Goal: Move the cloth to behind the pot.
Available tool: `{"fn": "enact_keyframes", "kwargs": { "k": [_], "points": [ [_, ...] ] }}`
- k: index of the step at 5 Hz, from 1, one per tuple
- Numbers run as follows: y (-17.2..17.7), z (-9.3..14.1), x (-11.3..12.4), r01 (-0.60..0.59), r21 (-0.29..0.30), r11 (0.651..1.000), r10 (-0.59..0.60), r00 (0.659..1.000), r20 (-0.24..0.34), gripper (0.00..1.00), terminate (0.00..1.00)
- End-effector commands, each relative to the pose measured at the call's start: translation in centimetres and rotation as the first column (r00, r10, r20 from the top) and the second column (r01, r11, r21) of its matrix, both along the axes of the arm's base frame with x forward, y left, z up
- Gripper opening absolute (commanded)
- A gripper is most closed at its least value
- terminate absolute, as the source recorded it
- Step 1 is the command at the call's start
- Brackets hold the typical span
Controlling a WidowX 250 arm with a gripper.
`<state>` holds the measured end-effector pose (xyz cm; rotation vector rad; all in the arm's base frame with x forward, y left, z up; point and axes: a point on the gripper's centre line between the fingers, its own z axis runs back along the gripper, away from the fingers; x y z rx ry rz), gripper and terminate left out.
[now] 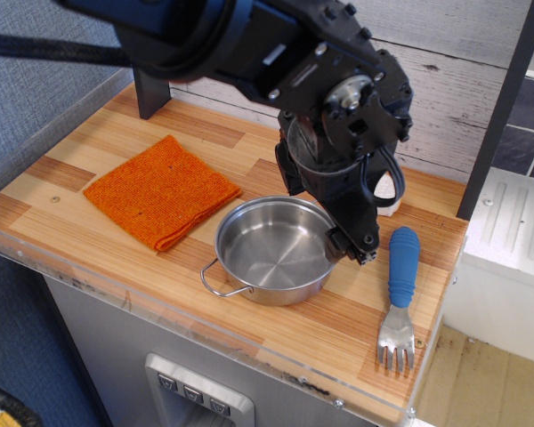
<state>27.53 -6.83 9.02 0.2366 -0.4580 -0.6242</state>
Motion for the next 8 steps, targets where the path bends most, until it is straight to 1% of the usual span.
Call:
{"fn": "enact_keyframes", "kwargs": {
  "k": [1,2,3,4,5,6,7,8],
  "points": [
    [0.0,0.0,0.0,0.0,0.0,1.0,0.0,1.0,0.0,1.0,0.0],
    [2.5,1.1,0.3,-0.075,-0.086,0.994,0.076,0.997,0.003,1.0,0.0],
    [6.1,1.4,0.4,-0.138,-0.124,0.983,0.138,0.99,-0.003,1.0,0.0],
    [9.5,1.5,0.4,-0.191,-0.145,0.971,0.193,0.981,-0.002,1.0,0.0],
    [13.4,0.8,0.4,-0.248,-0.13,0.96,0.247,0.969,-0.023,1.0,0.0],
    [16.2,-0.2,0.7,-0.299,-0.119,0.947,0.295,0.954,-0.049,1.0,0.0],
    [18.2,-1.0,1.4,-0.338,-0.119,0.934,0.331,0.941,-0.073,1.0,0.0],
    [19.3,-1.7,2.3,-0.362,-0.088,0.928,0.354,0.931,-0.094,1.0,0.0]
  ]
}}
